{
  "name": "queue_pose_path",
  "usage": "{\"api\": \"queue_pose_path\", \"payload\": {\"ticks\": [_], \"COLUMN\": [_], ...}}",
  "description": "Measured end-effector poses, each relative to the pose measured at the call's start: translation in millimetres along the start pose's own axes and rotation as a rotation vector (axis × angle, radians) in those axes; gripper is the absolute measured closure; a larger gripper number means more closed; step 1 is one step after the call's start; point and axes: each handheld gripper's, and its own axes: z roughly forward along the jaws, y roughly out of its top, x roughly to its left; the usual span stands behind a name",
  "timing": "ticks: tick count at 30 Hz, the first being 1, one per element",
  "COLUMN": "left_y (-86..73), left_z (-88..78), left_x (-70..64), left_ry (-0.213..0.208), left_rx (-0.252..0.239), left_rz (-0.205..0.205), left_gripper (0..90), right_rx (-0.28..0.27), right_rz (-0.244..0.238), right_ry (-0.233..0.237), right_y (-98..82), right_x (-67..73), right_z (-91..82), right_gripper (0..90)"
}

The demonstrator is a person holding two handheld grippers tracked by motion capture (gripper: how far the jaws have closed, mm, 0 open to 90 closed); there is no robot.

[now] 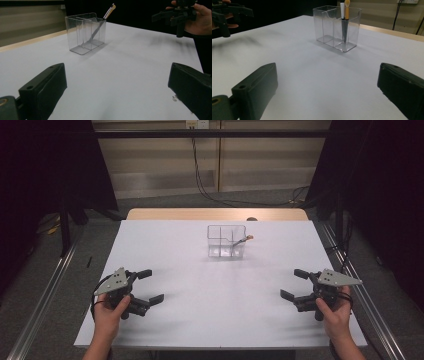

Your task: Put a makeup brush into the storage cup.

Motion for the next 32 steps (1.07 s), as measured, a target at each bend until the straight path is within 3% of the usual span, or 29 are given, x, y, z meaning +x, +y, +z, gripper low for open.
{"api": "queue_pose_path", "payload": {"ticks": [32], "left_y": [1.7], "left_z": [3.9], "left_x": [2.7], "left_ry": [-0.004], "left_rx": [-0.004], "left_rz": [0.003], "left_gripper": [1.9], "right_rx": [0.000], "right_rz": [-0.023], "right_ry": [-0.022], "right_y": [-4.5], "right_x": [2.9], "right_z": [-10.9], "right_gripper": [2.5]}}
